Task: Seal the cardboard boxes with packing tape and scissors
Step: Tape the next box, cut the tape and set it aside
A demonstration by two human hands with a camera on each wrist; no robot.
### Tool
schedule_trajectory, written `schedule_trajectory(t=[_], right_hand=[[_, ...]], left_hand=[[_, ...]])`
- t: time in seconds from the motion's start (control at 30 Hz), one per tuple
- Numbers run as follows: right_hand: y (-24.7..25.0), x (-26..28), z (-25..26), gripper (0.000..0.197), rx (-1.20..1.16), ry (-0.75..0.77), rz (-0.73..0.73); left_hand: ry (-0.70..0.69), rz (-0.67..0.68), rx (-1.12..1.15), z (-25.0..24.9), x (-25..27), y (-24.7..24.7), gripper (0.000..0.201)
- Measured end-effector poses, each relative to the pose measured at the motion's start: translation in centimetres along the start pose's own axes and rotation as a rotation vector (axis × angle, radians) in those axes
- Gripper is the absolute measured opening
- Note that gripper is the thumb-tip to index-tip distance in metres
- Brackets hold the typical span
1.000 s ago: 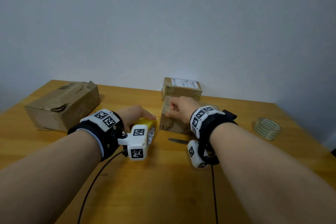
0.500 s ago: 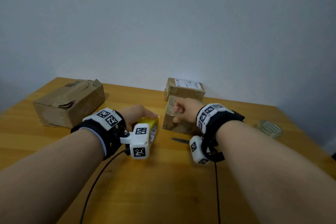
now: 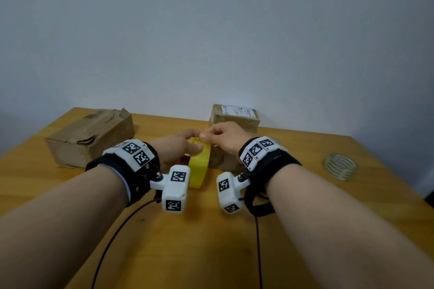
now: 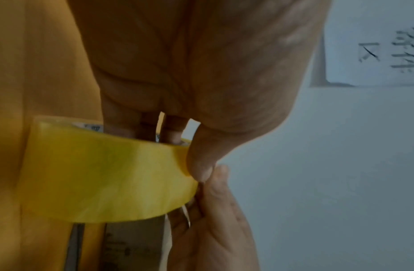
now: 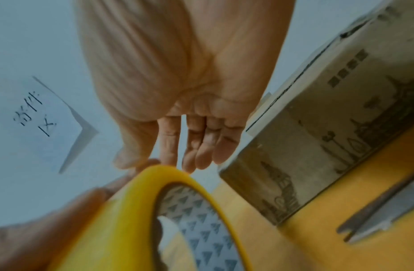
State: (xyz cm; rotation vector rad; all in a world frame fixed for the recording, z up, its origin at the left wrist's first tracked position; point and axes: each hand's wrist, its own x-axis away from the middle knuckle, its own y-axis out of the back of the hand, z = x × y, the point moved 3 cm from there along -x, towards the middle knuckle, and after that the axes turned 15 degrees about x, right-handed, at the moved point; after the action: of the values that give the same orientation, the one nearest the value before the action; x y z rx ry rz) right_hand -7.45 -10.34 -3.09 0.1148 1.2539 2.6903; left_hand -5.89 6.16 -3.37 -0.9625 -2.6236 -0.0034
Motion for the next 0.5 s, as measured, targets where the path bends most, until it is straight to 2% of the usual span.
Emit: schedule_trajectory(t=[0.13,0.33,0.4,0.5], right_hand=[[0.3,1.3,-0.5,0.029,-0.166,-0.148,-0.018],[2.0,4.4,-1.0,0.035,-0.222,-0.247,-0.054],[2.5,5.2,-1.3,0.029,-0.235,-0.255,-0.066],[2.8,6.7,-1.0,0.022,-0.269,-0.250,-0.039]], left_hand=[[-0.053,0.052,0.054,0.6,0.6,-1.7,0.029],[-0.109,0.122,0.073,1.1,2.2,-4.3,0.036],[-0.119,0.109,0.060,1.1,2.6,-4.8,0.043],[-0.140,0.015,0.034,0.7,3.2,-4.8,0.065]])
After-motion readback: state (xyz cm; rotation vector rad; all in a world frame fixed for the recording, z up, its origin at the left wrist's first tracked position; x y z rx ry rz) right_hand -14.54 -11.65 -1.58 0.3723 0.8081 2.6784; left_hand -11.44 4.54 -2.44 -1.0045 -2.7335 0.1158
